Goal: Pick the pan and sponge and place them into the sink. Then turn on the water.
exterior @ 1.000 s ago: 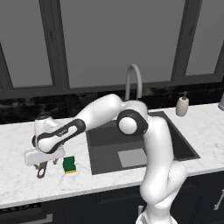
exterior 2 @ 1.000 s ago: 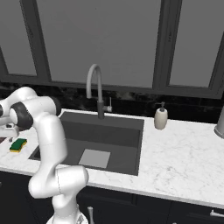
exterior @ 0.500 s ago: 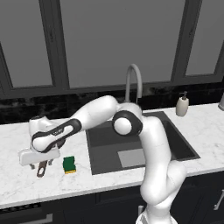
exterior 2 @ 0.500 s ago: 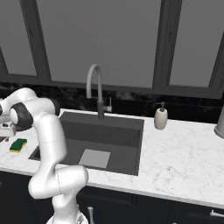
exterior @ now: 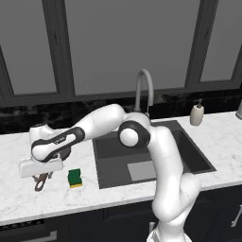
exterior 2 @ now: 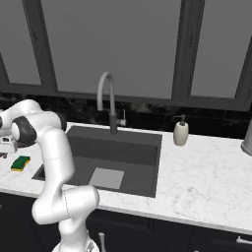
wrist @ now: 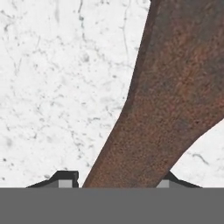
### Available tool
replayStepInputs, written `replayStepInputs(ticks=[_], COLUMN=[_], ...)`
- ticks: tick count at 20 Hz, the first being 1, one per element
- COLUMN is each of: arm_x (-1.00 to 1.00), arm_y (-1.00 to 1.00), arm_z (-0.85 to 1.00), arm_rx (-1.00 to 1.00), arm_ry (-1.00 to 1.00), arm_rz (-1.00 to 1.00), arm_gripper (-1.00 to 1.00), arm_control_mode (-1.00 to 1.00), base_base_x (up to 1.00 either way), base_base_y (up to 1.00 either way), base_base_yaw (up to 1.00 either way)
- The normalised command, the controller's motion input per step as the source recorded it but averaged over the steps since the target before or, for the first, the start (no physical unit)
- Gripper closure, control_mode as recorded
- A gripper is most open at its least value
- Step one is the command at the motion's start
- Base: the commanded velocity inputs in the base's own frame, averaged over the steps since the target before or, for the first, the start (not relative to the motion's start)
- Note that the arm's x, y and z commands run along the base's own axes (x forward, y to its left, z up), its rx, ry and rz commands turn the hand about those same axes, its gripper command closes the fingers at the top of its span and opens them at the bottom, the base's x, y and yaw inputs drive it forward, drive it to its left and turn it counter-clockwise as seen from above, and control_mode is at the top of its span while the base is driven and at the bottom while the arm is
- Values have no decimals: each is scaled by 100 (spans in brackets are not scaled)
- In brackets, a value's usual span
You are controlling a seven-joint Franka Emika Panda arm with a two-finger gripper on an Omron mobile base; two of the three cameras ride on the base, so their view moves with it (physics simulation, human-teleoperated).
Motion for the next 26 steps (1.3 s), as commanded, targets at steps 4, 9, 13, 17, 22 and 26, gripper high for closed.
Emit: replayStepInputs(ticks=[4, 9, 13, 17, 22, 26], arm_x=[0, -4, -6, 0, 0, 0], arm_y=[0, -1, -24, -42, -27, -39], arm_z=[0, 0, 20, 30, 27, 15], arm_rx=[0, 1, 4, 3, 0, 0], arm_ry=[0, 0, 0, 0, 0, 0], arm_rz=[0, 1, -4, -15, -24, -27], arm_gripper=[100, 100, 100, 100, 100, 100], arm_control_mode=[-100, -100, -100, -100, -100, -100], base_base_x=[0, 0, 0, 0, 0, 0], base_base_y=[0, 0, 0, 0, 0, 0], base_base_yaw=[0, 0, 0, 0, 0, 0])
